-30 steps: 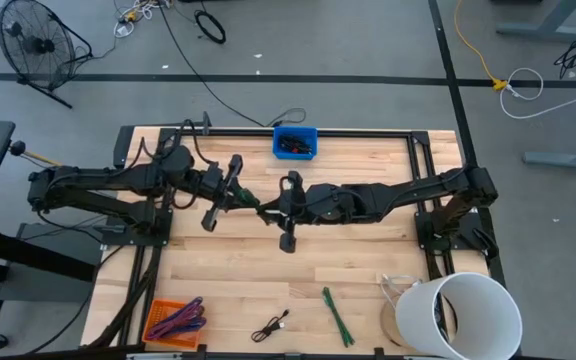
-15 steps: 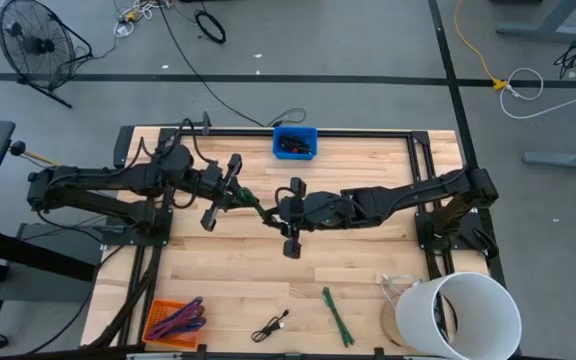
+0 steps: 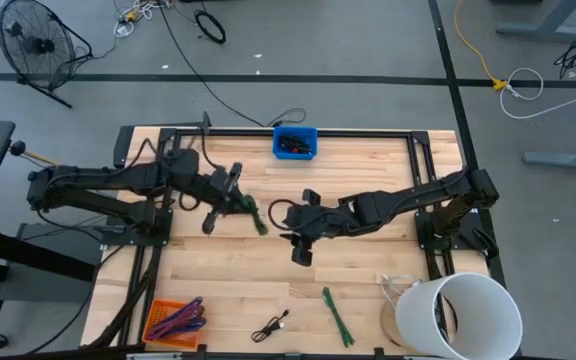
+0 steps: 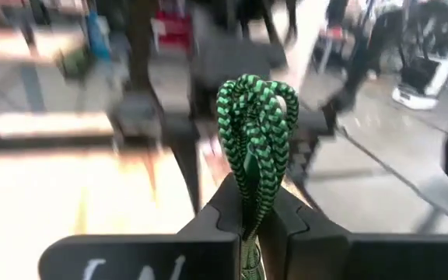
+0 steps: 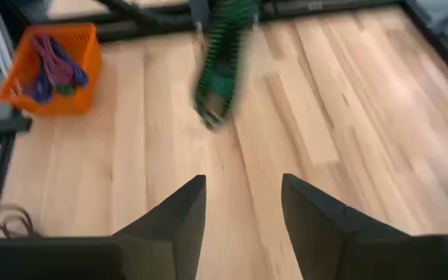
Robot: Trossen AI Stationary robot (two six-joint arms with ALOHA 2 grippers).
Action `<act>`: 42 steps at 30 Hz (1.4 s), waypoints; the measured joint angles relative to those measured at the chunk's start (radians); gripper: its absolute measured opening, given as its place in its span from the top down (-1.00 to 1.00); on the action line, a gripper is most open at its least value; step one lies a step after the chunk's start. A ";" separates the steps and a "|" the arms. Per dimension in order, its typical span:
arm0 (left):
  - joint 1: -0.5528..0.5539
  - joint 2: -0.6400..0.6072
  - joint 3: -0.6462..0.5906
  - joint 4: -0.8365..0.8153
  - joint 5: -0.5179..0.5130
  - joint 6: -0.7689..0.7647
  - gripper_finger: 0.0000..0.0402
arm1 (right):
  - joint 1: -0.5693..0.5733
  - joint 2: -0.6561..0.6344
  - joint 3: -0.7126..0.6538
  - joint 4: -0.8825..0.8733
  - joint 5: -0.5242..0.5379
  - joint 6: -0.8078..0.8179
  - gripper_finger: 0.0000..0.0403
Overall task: Pick & Place USB Port
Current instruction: Put the green black charger cable into the orange bin
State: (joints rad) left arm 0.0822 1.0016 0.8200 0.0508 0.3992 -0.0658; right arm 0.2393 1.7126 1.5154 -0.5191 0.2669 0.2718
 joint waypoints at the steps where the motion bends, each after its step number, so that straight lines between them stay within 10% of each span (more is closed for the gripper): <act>1: -0.013 -0.003 0.000 -0.050 0.000 -0.002 0.92 | 0.002 0.000 0.000 -0.022 0.002 0.009 0.15; 13: -0.423 -0.031 -0.001 -0.583 -0.256 -0.421 0.92 | 0.010 0.000 0.002 -0.196 0.033 0.105 0.26; 27: -0.994 -0.021 -0.002 -0.605 -0.540 -1.006 0.92 | 0.009 -0.002 0.002 -0.201 0.166 0.086 0.33; 42: -1.147 0.180 -0.002 -0.691 -0.522 -1.185 0.92 | 0.007 -0.002 0.003 -0.200 0.170 0.086 0.33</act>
State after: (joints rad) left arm -1.0653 1.1818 0.8177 -0.6399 -0.1232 -1.2509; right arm 0.2462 1.7111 1.5181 -0.7191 0.4370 0.3580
